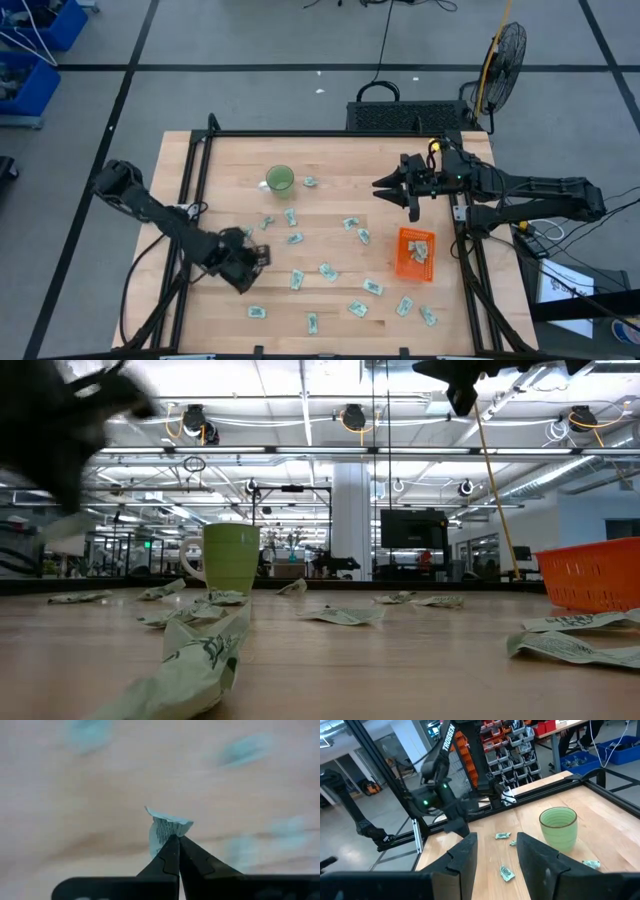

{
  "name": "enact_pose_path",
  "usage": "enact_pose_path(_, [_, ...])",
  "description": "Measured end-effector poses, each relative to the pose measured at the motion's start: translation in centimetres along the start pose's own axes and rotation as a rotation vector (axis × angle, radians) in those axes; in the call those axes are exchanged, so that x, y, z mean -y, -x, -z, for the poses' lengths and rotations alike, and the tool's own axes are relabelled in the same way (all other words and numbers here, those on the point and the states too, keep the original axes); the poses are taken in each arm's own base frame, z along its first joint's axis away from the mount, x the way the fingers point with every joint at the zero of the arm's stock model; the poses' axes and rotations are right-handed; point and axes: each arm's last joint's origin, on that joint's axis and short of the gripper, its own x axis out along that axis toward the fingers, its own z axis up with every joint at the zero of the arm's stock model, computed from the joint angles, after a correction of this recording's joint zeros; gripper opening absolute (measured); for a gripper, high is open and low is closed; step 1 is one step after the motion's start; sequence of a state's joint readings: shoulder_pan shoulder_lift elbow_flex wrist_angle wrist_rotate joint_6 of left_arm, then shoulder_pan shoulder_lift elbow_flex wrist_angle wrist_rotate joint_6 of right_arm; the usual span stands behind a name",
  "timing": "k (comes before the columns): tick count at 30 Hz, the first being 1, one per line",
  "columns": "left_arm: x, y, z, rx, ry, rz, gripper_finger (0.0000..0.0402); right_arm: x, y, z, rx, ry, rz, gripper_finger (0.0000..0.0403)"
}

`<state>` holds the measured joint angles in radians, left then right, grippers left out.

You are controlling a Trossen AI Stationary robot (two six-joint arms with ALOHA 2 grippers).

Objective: Pick and place Stevia / Truvia into bins
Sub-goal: Put the stevia packet into the orange basket

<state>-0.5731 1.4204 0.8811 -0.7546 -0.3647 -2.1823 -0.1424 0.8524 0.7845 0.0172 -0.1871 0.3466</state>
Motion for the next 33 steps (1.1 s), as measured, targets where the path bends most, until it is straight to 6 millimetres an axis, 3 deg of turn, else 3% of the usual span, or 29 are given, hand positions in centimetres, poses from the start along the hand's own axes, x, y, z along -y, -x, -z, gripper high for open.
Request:
enact_pose_path(4, [6.3, 1.9, -1.4, 0.045, -0.125, 0.269, 0.0002, 0.0, 0.0, 0.0, 0.004, 0.0, -0.001, 0.013])
enact_pose_path(10, [16.6, 2.8, -4.6, 0.175, -0.442, 0.583, 0.0001, 0.1, -0.2, 0.1, -0.004, -0.038, 0.004, 0.013])
enact_pose_path(13, [21.4, 1.5, -5.3, 0.171, -0.593, 0.699, 0.0001, 0.1, -0.2, 0.0, 0.009, -0.02, 0.03, 0.013])
enact_pose_path(16, [25.1, -0.9, -4.9, 0.12, -0.72, 0.755, 0.0001, 0.5, 0.0, -0.2, 0.062, 0.04, 0.174, 0.013])
enact_pose_path(20, [28.0, -5.0, -3.5, 0.041, -0.768, 0.776, 0.0001, 1.0, 0.7, -0.8, 0.161, 0.142, 0.431, 0.013])
enact_pose_path(23, [29.4, -8.2, -3.0, 0.01, -0.776, 0.776, 0.0001, 0.9, 1.1, -1.6, 0.256, 0.143, 0.498, 0.013])
enact_pose_path(30, [30.9, -15.5, -3.1, -0.005, -0.78, 0.729, 0.0002, -0.1, 1.4, -2.3, 0.285, 0.152, 0.241, 0.013])
enact_pose_path(33, [31.3, -17.2, -2.9, -0.025, -0.782, 0.799, 0.0004, -0.4, 1.3, -2.1, 0.252, 0.126, 0.138, 0.013])
